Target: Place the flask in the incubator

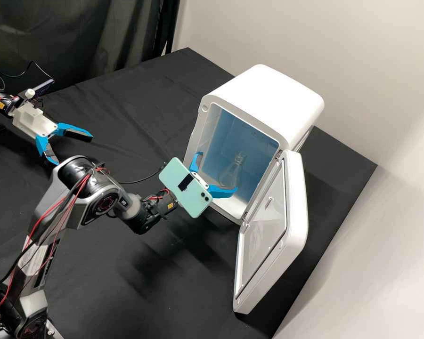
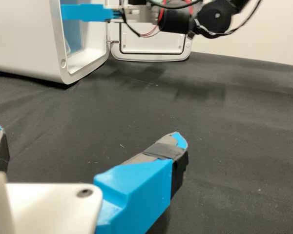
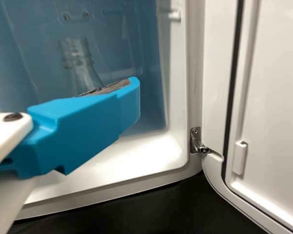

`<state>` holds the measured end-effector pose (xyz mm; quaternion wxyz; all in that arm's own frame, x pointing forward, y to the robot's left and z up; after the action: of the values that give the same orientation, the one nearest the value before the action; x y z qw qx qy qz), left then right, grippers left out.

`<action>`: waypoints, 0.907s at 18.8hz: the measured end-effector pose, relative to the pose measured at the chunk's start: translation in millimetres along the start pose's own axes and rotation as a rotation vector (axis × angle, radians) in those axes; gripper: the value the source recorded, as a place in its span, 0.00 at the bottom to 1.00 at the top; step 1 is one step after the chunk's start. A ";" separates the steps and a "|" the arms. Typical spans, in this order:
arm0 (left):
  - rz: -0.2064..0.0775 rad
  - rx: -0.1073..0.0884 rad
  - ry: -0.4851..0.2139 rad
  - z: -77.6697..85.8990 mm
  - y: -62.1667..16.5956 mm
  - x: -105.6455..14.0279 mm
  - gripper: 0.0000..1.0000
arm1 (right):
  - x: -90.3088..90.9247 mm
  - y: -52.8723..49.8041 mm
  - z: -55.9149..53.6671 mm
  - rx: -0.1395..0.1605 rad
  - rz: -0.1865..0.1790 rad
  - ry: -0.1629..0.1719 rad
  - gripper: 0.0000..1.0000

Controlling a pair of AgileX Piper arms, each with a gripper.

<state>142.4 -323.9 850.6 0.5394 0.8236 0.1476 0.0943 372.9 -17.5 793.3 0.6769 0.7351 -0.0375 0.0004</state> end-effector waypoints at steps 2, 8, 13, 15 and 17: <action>0.003 -0.002 0.008 -1.3 0.3 -0.6 1.00 | -14.3 1.3 -3.4 0.012 0.023 0.036 1.00; 0.004 -0.003 0.012 -2.3 0.5 -1.2 1.00 | -33.1 3.6 -10.8 -0.008 -0.001 0.075 1.00; 0.026 0.002 0.043 -7.1 4.1 -5.3 1.00 | -39.6 8.0 -15.5 -0.007 0.008 0.085 1.00; 0.053 -0.004 0.064 -10.1 9.1 -10.6 1.00 | -42.4 8.3 -18.1 -0.003 0.015 0.084 1.00; 0.073 -0.010 0.070 -12.8 14.6 -14.7 1.00 | -44.0 4.5 -20.5 -0.013 0.010 0.087 1.00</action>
<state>126.6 -323.3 869.2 0.5341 0.8220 0.1356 0.1435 329.8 5.0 797.2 0.6826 0.7298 -0.0120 0.0355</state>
